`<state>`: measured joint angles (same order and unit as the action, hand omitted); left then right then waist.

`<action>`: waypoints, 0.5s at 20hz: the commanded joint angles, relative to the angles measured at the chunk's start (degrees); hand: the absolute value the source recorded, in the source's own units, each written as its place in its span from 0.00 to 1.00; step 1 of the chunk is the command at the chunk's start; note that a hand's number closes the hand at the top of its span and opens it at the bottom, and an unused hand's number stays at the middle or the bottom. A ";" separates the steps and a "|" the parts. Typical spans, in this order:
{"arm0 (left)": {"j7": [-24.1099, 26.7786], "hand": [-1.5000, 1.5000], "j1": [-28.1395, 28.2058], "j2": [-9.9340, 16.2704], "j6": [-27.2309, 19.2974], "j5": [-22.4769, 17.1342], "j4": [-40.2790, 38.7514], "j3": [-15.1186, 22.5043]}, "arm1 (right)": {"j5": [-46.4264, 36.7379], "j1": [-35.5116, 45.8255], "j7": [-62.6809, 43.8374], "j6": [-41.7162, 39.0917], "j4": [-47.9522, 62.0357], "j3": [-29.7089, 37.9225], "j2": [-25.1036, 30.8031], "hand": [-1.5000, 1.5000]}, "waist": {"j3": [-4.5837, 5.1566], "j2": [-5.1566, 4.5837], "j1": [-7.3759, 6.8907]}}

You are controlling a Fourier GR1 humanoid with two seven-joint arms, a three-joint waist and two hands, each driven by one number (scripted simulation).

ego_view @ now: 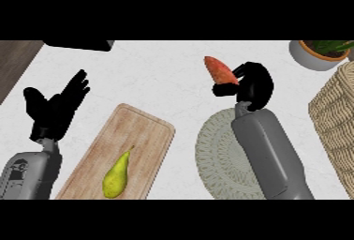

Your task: Pick the sweet potato from the placemat and place it in the basket

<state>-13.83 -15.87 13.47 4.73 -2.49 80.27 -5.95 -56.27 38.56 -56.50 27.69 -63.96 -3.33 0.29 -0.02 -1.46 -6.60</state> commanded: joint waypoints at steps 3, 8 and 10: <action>-0.52 0.50 -0.11 0.71 0.35 0.07 -0.54 -0.31 | -12.34 14.84 -11.71 13.30 8.05 -2.94 -0.27 1.00 | 0.23 0.57 0.19; 2.06 0.50 2.28 -0.72 -0.94 1.52 -2.24 0.26 | -20.04 23.57 -19.58 12.77 13.89 0.06 -0.27 1.00 | 0.27 0.90 2.35; -0.17 0.50 -0.68 -0.40 -1.60 0.76 -1.60 -0.65 | -23.23 26.75 -21.67 12.15 17.65 1.61 -0.27 1.00 | 0.22 0.74 2.46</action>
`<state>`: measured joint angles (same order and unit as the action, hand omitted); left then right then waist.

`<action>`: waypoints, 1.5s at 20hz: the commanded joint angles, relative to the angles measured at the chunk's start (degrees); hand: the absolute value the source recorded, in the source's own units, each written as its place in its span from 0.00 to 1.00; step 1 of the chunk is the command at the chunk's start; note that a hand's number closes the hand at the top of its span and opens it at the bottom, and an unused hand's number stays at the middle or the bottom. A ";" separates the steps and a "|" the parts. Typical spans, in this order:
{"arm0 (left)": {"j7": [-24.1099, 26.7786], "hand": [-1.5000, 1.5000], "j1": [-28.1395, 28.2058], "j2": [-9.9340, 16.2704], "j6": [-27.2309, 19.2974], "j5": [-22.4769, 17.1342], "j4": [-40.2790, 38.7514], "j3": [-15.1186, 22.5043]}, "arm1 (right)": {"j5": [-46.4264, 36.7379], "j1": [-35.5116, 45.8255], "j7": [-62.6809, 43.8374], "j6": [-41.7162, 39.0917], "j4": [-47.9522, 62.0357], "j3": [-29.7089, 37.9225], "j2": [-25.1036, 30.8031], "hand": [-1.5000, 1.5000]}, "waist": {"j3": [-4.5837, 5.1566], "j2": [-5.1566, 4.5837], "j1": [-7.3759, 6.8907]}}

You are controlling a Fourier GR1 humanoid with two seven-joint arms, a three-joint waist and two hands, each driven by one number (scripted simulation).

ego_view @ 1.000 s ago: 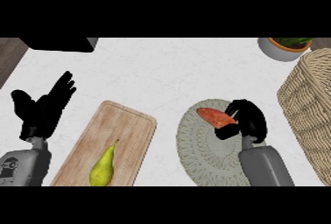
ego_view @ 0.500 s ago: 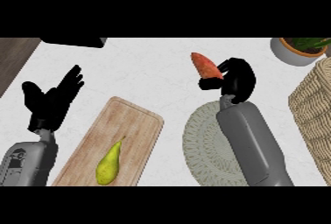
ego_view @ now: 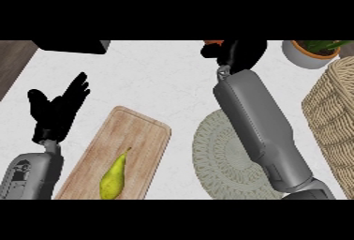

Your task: Pick the sweet potato from the placemat and place it in the basket

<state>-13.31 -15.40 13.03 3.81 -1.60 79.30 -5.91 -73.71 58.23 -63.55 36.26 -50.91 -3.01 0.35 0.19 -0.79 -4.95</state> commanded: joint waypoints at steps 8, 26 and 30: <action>-0.02 0.50 1.45 2.29 0.90 -1.40 0.18 -2.77 | -15.80 17.14 -19.50 -2.86 10.47 9.11 1.39 1.00 | -0.07 0.61 2.54; -0.63 0.50 2.30 1.86 -0.99 -0.49 -0.02 -3.51 | -26.02 15.69 -17.05 -7.22 14.73 21.12 14.10 1.00 | -0.20 1.11 5.28; 1.54 0.50 3.67 3.02 1.19 -1.90 -1.07 -4.89 | -26.46 12.96 -15.32 -8.80 13.07 23.64 15.42 1.00 | -0.15 1.06 5.39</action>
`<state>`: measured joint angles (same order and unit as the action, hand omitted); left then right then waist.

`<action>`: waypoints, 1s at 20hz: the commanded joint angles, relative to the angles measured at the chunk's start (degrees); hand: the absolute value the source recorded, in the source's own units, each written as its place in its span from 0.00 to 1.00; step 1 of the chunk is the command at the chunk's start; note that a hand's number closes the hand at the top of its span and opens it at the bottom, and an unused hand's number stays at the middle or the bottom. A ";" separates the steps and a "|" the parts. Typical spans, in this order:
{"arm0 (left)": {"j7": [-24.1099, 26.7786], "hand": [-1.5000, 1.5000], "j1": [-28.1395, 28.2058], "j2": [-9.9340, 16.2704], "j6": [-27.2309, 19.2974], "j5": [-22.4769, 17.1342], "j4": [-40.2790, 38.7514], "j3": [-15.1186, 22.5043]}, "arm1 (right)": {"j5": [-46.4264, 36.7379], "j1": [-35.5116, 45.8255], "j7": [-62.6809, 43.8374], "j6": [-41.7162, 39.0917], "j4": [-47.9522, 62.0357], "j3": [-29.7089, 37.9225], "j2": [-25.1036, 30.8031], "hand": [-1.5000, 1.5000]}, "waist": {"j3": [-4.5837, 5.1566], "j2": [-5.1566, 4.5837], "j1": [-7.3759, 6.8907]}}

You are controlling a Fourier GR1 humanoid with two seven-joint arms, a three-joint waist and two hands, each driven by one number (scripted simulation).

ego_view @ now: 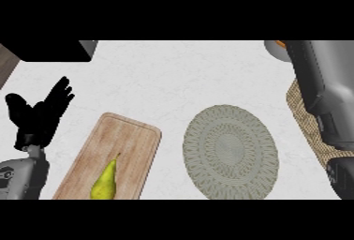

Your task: Pick the sweet potato from the placemat and place it in the basket

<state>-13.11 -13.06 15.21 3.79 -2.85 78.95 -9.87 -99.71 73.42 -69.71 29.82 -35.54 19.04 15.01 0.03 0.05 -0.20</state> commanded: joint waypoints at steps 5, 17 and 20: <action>0.93 0.50 2.69 0.00 0.11 -0.22 2.33 -0.55 | 0.53 -8.45 -4.06 -4.87 -10.12 2.91 1.22 1.00 | -0.02 0.56 1.04; -2.08 0.50 -0.71 0.47 -0.71 -0.23 0.58 -1.34 | -2.99 -25.88 -5.63 5.14 -26.23 9.97 -1.73 0.00 | -0.04 0.17 1.40; -0.29 0.50 3.68 -0.48 -0.06 0.53 2.63 -0.03 | 0.84 -29.13 -1.58 3.46 -29.97 12.79 -3.04 0.00 | -0.04 0.22 0.58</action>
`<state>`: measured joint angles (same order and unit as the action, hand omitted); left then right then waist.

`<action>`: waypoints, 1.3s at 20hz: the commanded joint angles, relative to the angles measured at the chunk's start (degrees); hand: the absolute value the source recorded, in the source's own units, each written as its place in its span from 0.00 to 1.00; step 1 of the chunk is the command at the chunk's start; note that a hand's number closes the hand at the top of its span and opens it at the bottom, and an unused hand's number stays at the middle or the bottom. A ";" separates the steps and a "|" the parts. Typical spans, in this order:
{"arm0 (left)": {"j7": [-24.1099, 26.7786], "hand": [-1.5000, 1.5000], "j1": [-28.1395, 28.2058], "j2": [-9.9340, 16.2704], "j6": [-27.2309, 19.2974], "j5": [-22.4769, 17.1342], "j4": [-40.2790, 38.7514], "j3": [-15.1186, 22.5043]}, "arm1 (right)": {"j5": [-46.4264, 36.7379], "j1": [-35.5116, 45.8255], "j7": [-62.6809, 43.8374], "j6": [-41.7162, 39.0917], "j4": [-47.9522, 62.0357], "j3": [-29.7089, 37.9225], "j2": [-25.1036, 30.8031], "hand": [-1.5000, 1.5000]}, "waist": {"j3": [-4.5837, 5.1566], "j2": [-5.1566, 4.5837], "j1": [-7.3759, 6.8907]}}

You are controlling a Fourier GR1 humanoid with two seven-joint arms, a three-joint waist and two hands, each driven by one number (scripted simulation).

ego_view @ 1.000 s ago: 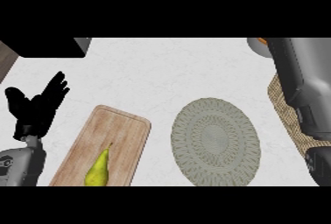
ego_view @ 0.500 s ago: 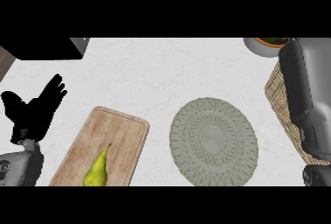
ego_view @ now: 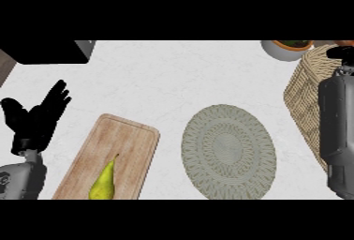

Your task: Pick the sweet potato from the placemat and place it in the basket

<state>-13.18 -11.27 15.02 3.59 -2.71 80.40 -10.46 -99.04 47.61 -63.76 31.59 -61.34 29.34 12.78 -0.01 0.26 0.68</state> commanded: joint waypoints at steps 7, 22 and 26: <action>-2.45 0.50 -0.80 -0.87 -0.07 0.11 2.28 0.92 | 5.31 -4.09 0.00 4.00 -4.07 2.02 0.41 0.00 | -0.01 -0.23 -1.01; -0.78 0.50 0.19 1.77 0.87 -0.63 -0.26 -2.19 | 9.48 -22.52 -0.78 7.48 -49.60 6.27 -12.54 0.00 | 0.04 0.77 1.27; 1.34 0.50 1.70 2.15 2.36 -1.20 -1.27 -2.67 | 17.96 -33.88 -1.27 -0.31 -63.99 2.66 -12.70 0.00 | 0.05 0.65 1.72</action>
<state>-12.99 -10.49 15.55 4.58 -3.23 80.01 -11.76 -86.74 23.10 -60.80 37.96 -112.60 34.56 1.27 0.05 0.87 1.97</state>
